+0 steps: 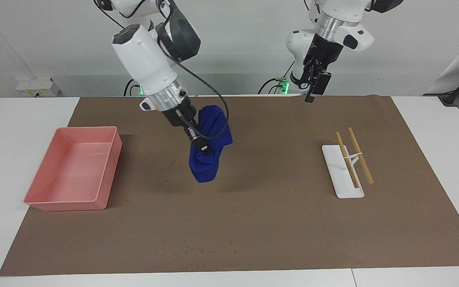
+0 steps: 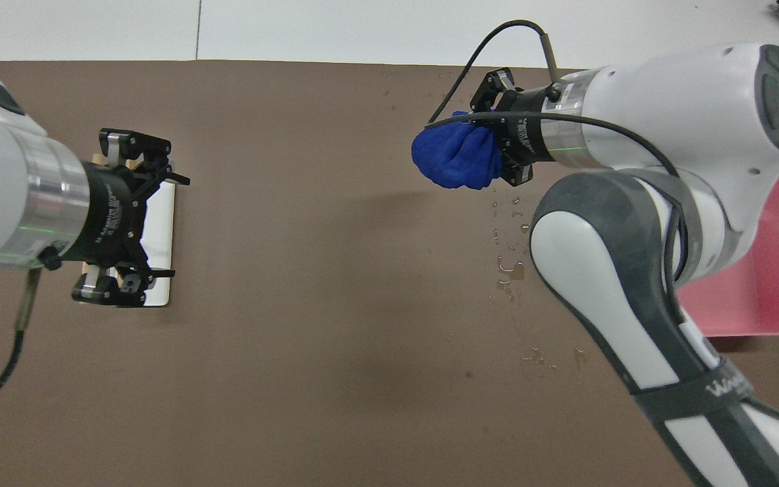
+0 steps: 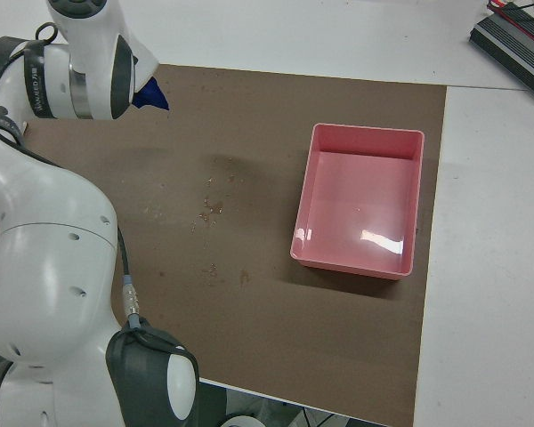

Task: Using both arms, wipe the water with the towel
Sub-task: 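Carry the cloth with the right gripper while the left gripper withdraws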

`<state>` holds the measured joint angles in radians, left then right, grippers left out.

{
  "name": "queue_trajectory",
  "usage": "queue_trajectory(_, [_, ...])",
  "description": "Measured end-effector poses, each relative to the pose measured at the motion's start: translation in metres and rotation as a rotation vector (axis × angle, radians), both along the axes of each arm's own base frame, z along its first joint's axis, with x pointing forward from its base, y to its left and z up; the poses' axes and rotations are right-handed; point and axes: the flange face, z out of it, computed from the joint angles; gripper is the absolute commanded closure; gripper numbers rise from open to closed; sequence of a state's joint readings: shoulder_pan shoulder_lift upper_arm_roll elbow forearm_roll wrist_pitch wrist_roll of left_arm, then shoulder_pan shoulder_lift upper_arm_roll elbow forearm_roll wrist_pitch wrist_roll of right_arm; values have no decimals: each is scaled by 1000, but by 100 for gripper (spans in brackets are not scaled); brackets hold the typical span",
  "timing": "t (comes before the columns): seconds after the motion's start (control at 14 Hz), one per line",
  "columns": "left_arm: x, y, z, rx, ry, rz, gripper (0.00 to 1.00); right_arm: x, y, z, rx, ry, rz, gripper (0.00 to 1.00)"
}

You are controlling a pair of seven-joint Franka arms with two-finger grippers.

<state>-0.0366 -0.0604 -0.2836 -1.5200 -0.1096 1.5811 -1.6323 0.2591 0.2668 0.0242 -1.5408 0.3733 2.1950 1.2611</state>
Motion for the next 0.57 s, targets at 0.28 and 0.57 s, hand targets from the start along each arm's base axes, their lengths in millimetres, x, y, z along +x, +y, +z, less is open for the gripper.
queue_trajectory(0.28, [17, 89, -6, 47, -4, -277, 0, 38, -49, -69, -109, -82, 174, 100])
queue_trajectory(0.57, [19, 108, -8, 53, -9, -368, 0, 60, -58, -128, -165, -130, 252, 100])
